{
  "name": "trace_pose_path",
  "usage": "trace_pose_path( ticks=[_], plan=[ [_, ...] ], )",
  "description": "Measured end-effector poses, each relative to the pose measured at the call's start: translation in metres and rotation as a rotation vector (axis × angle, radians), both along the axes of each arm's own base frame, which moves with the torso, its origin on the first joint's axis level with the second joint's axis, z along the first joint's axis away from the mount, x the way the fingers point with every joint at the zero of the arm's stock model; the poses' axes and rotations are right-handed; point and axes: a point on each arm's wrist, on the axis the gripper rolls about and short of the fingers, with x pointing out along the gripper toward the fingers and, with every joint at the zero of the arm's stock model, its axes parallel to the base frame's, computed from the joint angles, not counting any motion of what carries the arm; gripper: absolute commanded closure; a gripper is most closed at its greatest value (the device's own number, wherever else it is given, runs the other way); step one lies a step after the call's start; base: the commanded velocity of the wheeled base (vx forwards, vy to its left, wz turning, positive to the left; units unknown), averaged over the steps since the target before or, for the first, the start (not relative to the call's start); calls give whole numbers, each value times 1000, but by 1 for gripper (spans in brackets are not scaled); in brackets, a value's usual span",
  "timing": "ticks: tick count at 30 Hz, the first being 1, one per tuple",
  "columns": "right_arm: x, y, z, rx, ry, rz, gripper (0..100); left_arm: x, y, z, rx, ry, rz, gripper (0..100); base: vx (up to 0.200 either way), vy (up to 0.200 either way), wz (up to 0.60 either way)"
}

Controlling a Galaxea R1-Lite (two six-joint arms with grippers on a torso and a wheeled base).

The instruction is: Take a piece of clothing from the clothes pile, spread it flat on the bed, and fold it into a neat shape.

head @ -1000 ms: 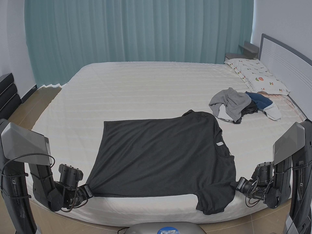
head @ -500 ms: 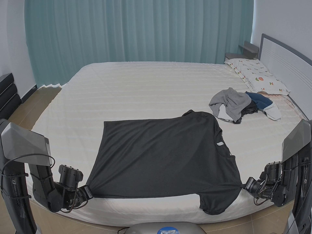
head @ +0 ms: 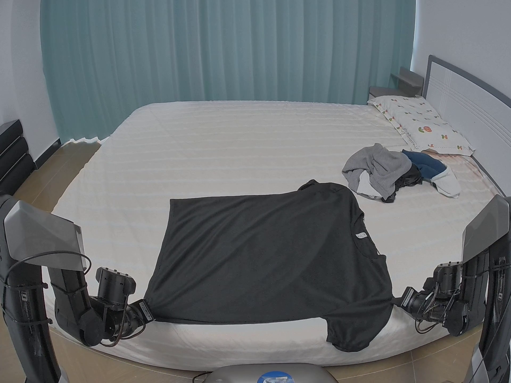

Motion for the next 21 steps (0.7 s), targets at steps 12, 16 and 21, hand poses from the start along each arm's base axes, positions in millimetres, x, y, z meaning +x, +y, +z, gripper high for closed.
trace_pose_path(
  ticks=[12,16,21],
  plan=[
    [4,2,4,48,-31,57,0,1,0,-5,-1,13,-1,100,0,0,0],
    [15,3,5,45,-69,63,0,1,0,-5,0,14,0,100,0,0,0],
    [29,6,0,28,-108,79,100,1,0,-5,0,15,0,100,0,0,0]
  ],
)
